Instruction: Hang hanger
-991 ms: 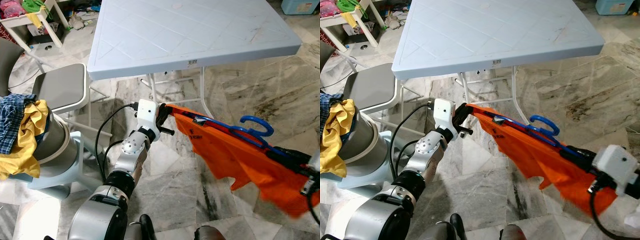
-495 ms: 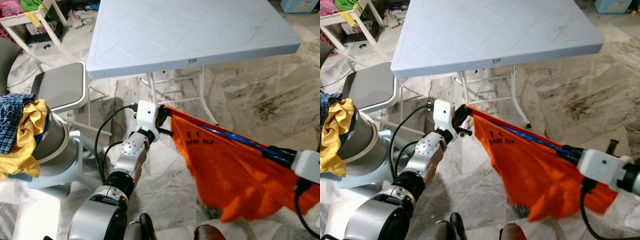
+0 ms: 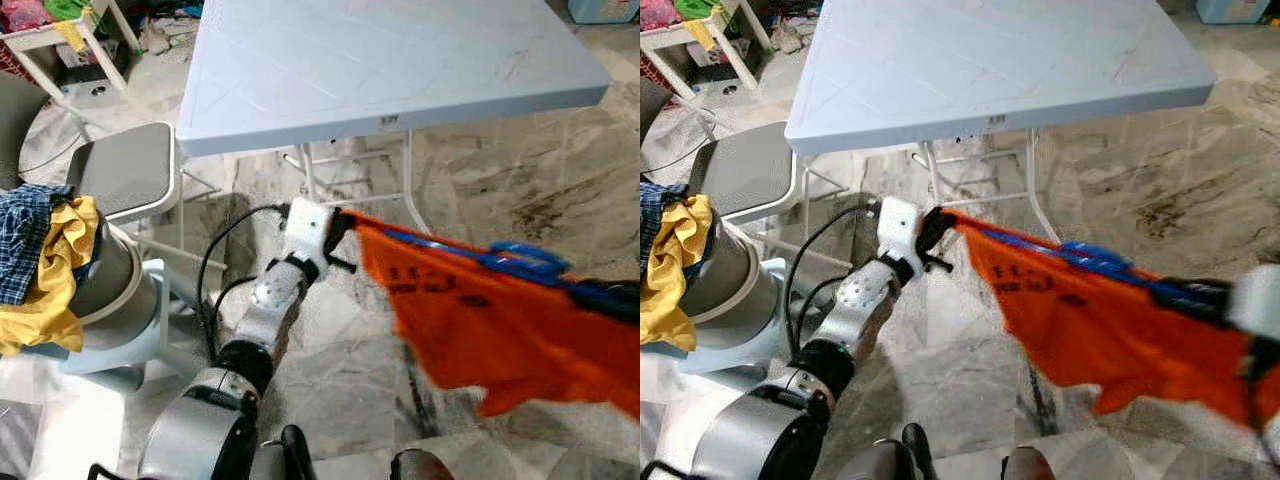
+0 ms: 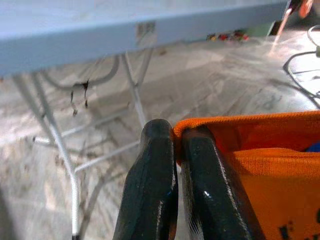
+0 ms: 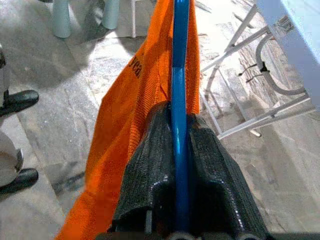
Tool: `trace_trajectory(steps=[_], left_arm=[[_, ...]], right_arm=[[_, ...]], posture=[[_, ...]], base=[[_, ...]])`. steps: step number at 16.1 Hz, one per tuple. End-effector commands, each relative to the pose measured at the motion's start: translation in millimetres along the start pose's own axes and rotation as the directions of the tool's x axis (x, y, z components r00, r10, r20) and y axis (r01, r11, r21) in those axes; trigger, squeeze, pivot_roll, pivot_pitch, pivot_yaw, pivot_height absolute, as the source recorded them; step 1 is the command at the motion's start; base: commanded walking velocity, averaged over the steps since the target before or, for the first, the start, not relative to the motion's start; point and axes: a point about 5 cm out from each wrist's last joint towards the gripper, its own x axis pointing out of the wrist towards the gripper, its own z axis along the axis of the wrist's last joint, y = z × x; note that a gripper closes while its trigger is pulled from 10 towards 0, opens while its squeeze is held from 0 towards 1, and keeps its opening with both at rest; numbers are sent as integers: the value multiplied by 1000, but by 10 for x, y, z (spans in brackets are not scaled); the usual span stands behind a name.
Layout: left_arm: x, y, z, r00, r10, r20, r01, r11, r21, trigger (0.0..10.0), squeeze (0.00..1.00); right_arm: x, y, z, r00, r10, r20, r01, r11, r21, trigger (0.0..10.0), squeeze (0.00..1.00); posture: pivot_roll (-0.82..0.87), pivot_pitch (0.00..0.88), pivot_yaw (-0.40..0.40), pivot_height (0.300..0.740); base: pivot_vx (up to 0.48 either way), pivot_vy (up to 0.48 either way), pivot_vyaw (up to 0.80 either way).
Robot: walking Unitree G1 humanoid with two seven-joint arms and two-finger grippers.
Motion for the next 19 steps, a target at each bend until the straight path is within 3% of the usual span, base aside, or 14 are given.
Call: trace_trajectory(steps=[1, 2, 5, 10, 13, 16, 18, 19], left_arm=[[-322, 696, -158, 943, 326, -74, -329, 944, -38, 0, 0], [-318, 678, -167, 943, 322, -77, -326, 945, -39, 0, 0], [-322, 652, -198, 946, 310, -91, -315, 948, -43, 0, 0], [-334, 643, -227, 948, 301, -103, -307, 950, -52, 0, 0], [-323, 587, -233, 947, 307, -93, -314, 947, -70, 0, 0], [-330, 553, -253, 947, 308, -90, -314, 946, -75, 0, 0], [-324, 551, -244, 947, 309, -87, -316, 946, -78, 0, 0], [-315, 549, -232, 947, 310, -83, -317, 945, -83, 0, 0]], right_arm=[[-335, -76, -216, 990, -30, -135, 45, 993, 109, 10000, 0], [-392, -120, -185, 994, -79, -79, 91, 983, 159, 10000, 0], [-385, -75, -139, 996, -74, 43, 60, 963, 263, 10000, 0], [-382, -44, -142, 987, -110, 118, 64, 939, 338, 10000, 0], [39, 100, -176, 946, -248, 209, 140, 893, 428, 10000, 0], [656, 299, -27, 904, -333, 269, 160, 846, 509, 10000, 0], [1029, 370, 111, 850, -433, 299, 192, 785, 589, 10000, 0], [1243, 366, 187, 790, -529, 309, 207, 705, 678, 10000, 0]], posture=[[-368, 231, 140, 740], [-367, 231, 140, 740], [-366, 231, 140, 740], [-359, 233, 141, 740], [-352, 234, 133, 740], [-345, 229, 129, 740], [-338, 226, 130, 740], [-340, 222, 131, 740]], base=[[0, 0, 0], [0, 0, 0], [0, 0, 0], [0, 0, 0], [0, 0, 0], [0, 0, 0], [0, 0, 0], [0, 0, 0]])
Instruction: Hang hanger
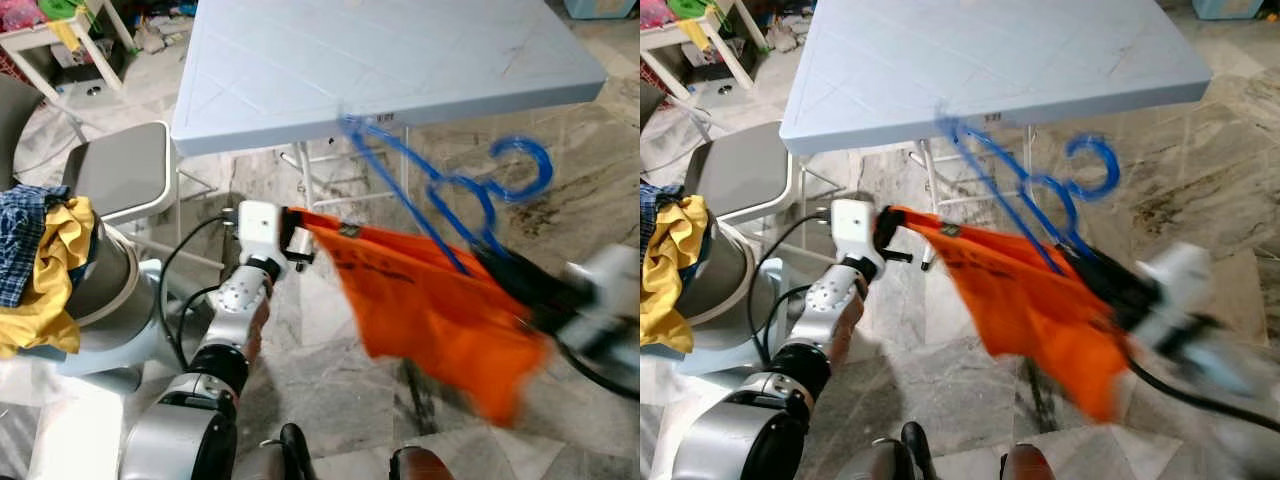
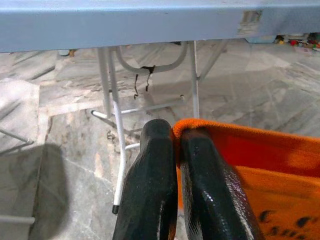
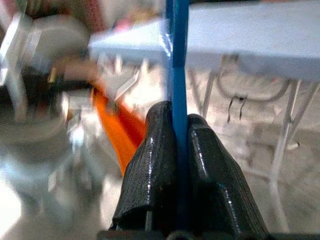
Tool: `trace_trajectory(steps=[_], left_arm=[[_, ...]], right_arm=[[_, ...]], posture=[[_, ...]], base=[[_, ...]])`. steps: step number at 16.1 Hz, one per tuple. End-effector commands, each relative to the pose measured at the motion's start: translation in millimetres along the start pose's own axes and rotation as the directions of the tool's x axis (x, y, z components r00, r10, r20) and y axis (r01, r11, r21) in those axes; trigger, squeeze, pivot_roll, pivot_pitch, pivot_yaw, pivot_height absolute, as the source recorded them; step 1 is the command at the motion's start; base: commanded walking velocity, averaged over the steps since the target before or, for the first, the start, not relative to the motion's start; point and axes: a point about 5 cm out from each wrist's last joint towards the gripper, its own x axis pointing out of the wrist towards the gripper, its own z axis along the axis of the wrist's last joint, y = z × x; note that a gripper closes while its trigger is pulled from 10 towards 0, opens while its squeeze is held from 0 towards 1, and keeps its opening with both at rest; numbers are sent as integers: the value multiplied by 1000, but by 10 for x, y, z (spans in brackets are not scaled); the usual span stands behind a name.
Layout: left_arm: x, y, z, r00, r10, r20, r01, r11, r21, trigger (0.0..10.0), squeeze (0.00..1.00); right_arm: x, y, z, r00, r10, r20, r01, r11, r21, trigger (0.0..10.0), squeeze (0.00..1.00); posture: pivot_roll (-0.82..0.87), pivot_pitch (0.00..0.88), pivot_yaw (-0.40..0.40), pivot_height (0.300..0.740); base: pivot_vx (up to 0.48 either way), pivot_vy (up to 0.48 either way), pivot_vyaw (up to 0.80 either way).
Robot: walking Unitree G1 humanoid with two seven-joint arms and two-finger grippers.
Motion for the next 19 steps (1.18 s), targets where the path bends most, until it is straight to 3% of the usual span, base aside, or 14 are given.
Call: trace_trajectory(steps=[1, 2, 5, 7, 8, 9, 10, 11, 12, 13, 15, 16, 17, 19], left_arm=[[-42, 88, -68, 999, 42, -31, -42, 999, -14, 0, 0], [-32, 59, -59, 999, 36, -26, -37, 999, -22, 0, 0], [-22, -33, -57, 1000, 10, -18, -11, 999, -38, 0, 0], [-31, -133, -60, 999, -46, -1, 46, 997, -64, 0, 0], [-37, -194, -60, 997, -83, 9, 83, 993, -78, 0, 0], [-46, -267, -49, 991, -128, 29, 131, 987, -94, 0, 0], [-47, -357, -34, 984, -173, 45, 177, 977, -120, 0, 0], [-48, -375, -31, 982, -181, 49, 186, 975, -124, 0, 0], [-55, -465, -28, 975, -216, 57, 222, 966, -136, 0, 0], [-57, -475, -28, 974, -219, 58, 225, 965, -137, 0, 0], [-68, -505, -31, 970, -234, 64, 241, 960, -145, 0, 0], [-76, -494, -37, 971, -232, 62, 238, 961, -143, 0, 0], [-82, -470, -43, 972, -225, 59, 232, 962, -141, 0, 0], [-86, -397, -60, 980, -194, 42, 198, 973, -122, 0, 0]], right_arm=[[111, 37, -21, 994, -95, 45, 92, 995, 48, 10000, 0], [255, 193, -63, 989, -122, 89, 109, 984, 139, 10000, 0], [539, 415, -96, 966, -223, 135, 201, 967, 157, 10000, 0], [688, 463, -53, 941, -295, 169, 293, 955, 35, 10000, 0], [746, 456, -3, 931, -306, 201, 317, 948, -23, 10000, 0], [813, 369, 109, 898, -357, 258, 398, 909, -127, 10000, 0], [885, 200, 269, 829, -444, 340, 531, 815, -230, 10000, 0], [896, 170, 298, 813, -462, 356, 555, 799, -231, 10000, 0], [978, 100, 341, 770, -533, 352, 596, 796, -100, 10000, 0], [992, 98, 341, 768, -537, 349, 596, 798, -85, 10000, 0], [1070, 141, 263, 794, -528, 301, 547, 837, 25, 10000, 0], [1139, 190, 164, 842, -479, 248, 493, 870, 7, 10000, 0], [1173, 220, 81, 874, -438, 209, 461, 885, -73, 10000, 0], [1131, 231, -68, 926, -356, 127, 370, 922, -113, 10000, 0]], posture=[[-339, 219, 131, 740], [-336, 216, 129, 740], [-333, 212, 127, 740], [-330, 210, 126, 740], [-326, 209, 124, 740], [-327, 210, 124, 740], [-326, 208, 122, 740], [-326, 208, 122, 740], [-325, 205, 118, 740], [-325, 205, 118, 740], [-323, 203, 111, 740], [-322, 203, 109, 740], [-322, 203, 109, 740], [-319, 206, 110, 740]], base=[[0, 0, 0], [0, 0, 0], [0, 0, 0], [0, 0, 0], [0, 0, 0], [0, 0, 0], [0, 0, 0], [0, 0, 0], [0, 0, 0], [0, 0, 0], [0, 0, 0], [0, 0, 0], [0, 0, 0], [0, 0, 0]])
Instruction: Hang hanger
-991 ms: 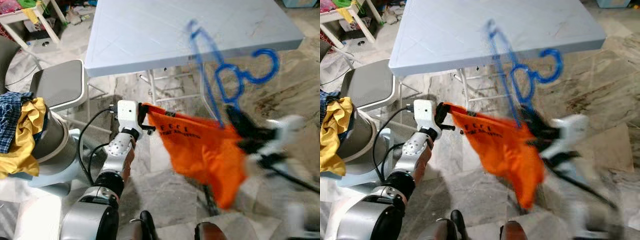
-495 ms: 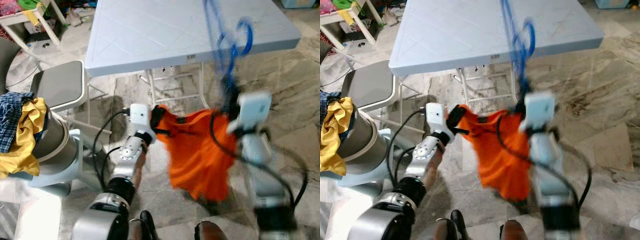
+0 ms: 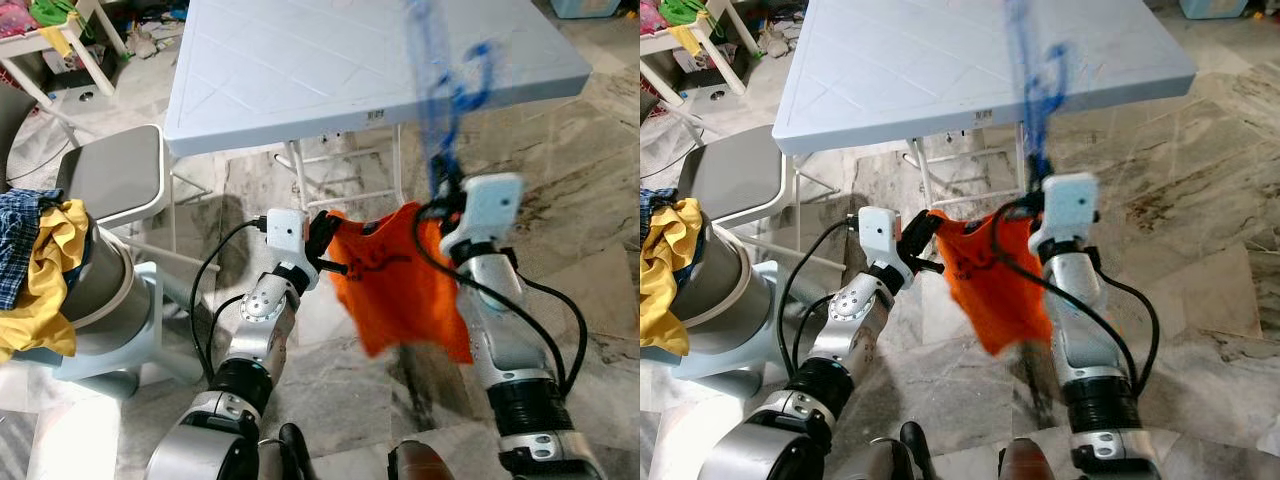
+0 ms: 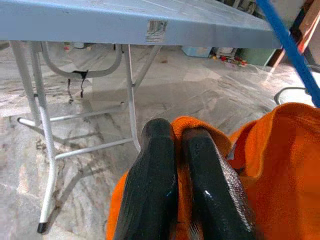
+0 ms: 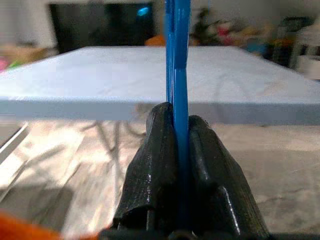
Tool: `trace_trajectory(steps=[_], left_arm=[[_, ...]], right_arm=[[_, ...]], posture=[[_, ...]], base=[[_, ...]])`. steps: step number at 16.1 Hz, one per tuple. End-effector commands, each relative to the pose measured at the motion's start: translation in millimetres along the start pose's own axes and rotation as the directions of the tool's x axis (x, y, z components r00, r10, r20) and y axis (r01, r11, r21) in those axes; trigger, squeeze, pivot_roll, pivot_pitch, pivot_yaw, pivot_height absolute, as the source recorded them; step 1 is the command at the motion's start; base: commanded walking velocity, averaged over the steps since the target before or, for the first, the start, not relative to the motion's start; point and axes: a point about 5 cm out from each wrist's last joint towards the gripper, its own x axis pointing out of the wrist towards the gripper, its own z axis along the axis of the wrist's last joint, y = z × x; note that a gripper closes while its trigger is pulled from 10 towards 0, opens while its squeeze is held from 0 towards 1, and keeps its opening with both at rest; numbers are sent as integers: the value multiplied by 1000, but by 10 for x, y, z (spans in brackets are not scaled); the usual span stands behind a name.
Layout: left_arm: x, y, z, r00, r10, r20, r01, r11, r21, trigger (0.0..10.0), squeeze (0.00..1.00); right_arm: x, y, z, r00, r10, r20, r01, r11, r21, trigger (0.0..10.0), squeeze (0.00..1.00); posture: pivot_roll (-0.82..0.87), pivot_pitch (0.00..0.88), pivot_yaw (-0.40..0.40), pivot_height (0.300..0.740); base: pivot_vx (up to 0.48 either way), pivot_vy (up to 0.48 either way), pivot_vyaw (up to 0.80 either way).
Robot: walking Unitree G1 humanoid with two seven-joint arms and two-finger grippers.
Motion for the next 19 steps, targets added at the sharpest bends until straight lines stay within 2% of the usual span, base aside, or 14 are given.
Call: trace_trajectory(steps=[1, 2, 3, 4, 5, 6, 7, 8, 10, 11, 12, 15, 19], left_arm=[[-40, 60, -25, 1000, 27, -13, -27, 1000, 10, 0, 0], [-41, 70, -27, 999, 33, -16, -33, 999, 15, 0, 0], [-40, 76, -29, 999, 37, -20, -36, 999, 19, 0, 0], [-41, 84, -32, 999, 43, -25, -42, 999, 27, 0, 0], [-41, 88, -35, 999, 46, -28, -46, 999, 30, 0, 0], [-36, 69, -44, 999, 41, -33, -40, 999, 9, 0, 0], [-33, 29, -61, 999, 24, -39, -25, 1000, -7, 0, 0], [-34, -24, -76, 999, 0, -38, 0, 1000, -10, 0, 0], [-35, -98, -96, 999, -25, -37, 24, 999, -22, 0, 0], [-31, -116, -91, 999, -31, -33, 30, 999, -25, 0, 0], [-33, -131, -96, 999, -39, -33, 38, 999, -27, 0, 0], [-46, -146, -117, 998, -46, -40, 44, 999, -29, 0, 0], [-54, -129, -133, 998, -28, -50, 27, 999, -25, 0, 0]], right_arm=[[-97, 79, -177, 979, 153, -136, -154, 988, -2, 10000, 0], [-162, 89, -235, 954, 240, -178, -251, 967, -42, 10000, 0], [-186, 47, -206, 948, 276, -160, -281, 959, -14, 10000, 0], [-185, -15, -196, 949, 265, -172, -261, 964, 47, 10000, 0], [-176, -46, -178, 952, 262, -160, -261, 965, 23, 10000, 0], [-101, -118, -70, 986, 155, -69, -152, 987, 43, 10000, 0], [-35, -173, 42, 999, 21, 33, -24, 995, 96, 10000, 0], [-2, -190, 89, 995, -82, 55, 75, 989, 124, 10000, 0], [16, -124, 83, 977, -209, 53, 196, 964, 180, 10000, 0], [13, -96, 62, 957, -290, 30, 275, 933, 232, 10000, 0], [11, -7, 29, 942, -336, -9, 317, 878, 357, 10000, 0], [53, 50, 32, 931, -363, -47, 337, 798, 500, 10000, 0], [46, -8, 62, 943, -331, -41, 300, 790, 535, 10000, 0]], posture=[[-321, 207, 112, 740], [-321, 207, 113, 740], [-322, 208, 114, 740], [-322, 208, 114, 740], [-326, 208, 116, 740], [-329, 209, 115, 740], [-330, 207, 113, 740], [-330, 207, 113, 740], [-331, 207, 111, 740], [-331, 207, 110, 740], [-330, 207, 109, 740], [-332, 209, 109, 740], [-335, 212, 103, 740]], base=[[0, 0, 0], [0, 0, 0], [0, 0, 0], [0, 0, 0], [0, 0, 0], [0, 0, 0], [0, 0, 0], [0, 0, 0], [0, 0, 0], [0, 0, 0], [0, 0, 0], [0, 0, 0], [0, 0, 0]])
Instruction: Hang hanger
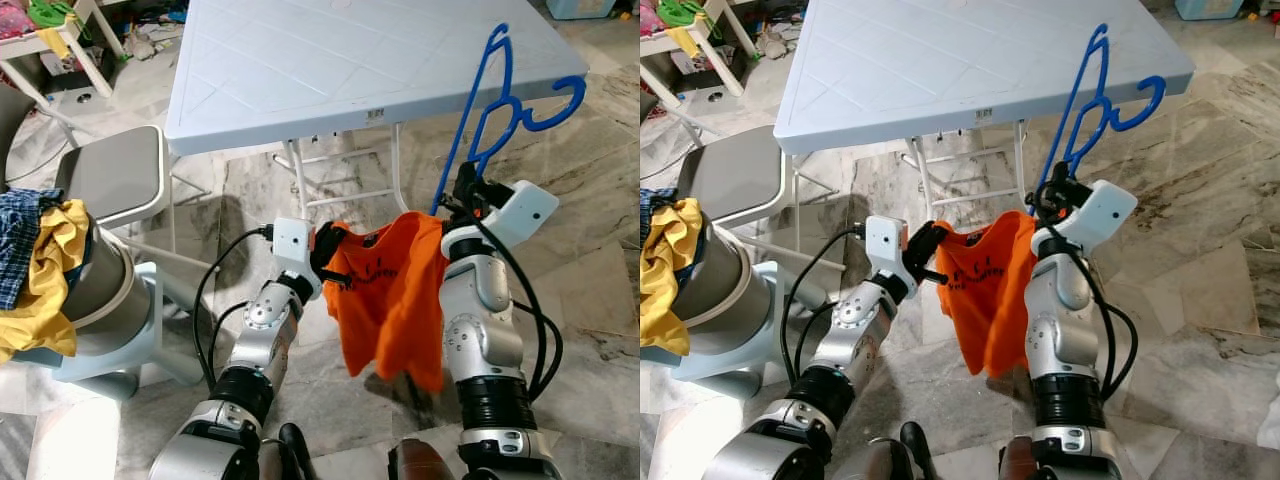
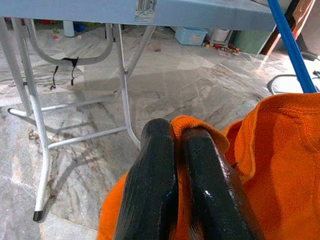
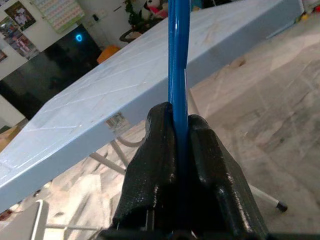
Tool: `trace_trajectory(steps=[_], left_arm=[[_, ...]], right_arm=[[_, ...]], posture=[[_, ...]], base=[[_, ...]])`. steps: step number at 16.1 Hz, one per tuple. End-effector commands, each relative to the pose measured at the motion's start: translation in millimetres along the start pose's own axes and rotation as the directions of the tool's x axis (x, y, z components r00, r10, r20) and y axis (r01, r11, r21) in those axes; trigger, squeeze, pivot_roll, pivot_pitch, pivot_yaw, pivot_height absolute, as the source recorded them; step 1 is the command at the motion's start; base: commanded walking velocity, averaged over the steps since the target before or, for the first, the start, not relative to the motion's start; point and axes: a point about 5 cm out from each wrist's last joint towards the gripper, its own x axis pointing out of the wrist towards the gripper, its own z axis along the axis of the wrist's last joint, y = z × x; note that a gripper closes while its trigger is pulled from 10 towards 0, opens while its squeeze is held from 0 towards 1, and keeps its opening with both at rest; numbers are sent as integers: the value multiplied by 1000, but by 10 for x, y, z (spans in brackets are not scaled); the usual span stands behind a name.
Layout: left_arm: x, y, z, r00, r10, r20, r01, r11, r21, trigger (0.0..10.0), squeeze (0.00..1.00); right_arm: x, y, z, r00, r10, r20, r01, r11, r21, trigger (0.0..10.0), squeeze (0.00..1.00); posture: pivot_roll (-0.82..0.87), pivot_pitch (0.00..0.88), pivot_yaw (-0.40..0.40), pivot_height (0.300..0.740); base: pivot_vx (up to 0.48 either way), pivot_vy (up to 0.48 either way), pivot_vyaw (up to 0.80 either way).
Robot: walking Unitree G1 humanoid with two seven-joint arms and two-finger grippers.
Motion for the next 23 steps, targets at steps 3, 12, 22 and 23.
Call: trace_trajectory(steps=[3, 12, 22, 23], left_arm=[[-29, -18, -83, 999, 22, -39, -21, 1000, 3, 0, 0], [-115, 169, -190, 988, 64, -143, -25, 965, 261, 10000, 1000], [-139, 82, -150, 997, -23, -75, 46, 944, 325, 10000, 1000], [-127, -10, -189, 995, -57, -85, 77, 965, 253, 10000, 1000]], right_arm=[[0, 18, 76, 999, 23, 29, -23, 1000, -8, 10000, 0], [-106, 38, 49, 994, 109, -3, -108, 981, -163, 10000, 0], [19, 183, 79, 995, 102, -21, -104, 980, -169, 10000, 0], [45, 257, 95, 992, 123, -23, -125, 982, -143, 10000, 0]], posture=[[-338, 215, 104, 740], [-349, 223, 104, 740], [-348, 228, 99, 740], [-350, 226, 98, 740]], base=[[0, 0, 0], [0, 0, 0], [0, 0, 0], [0, 0, 0]])
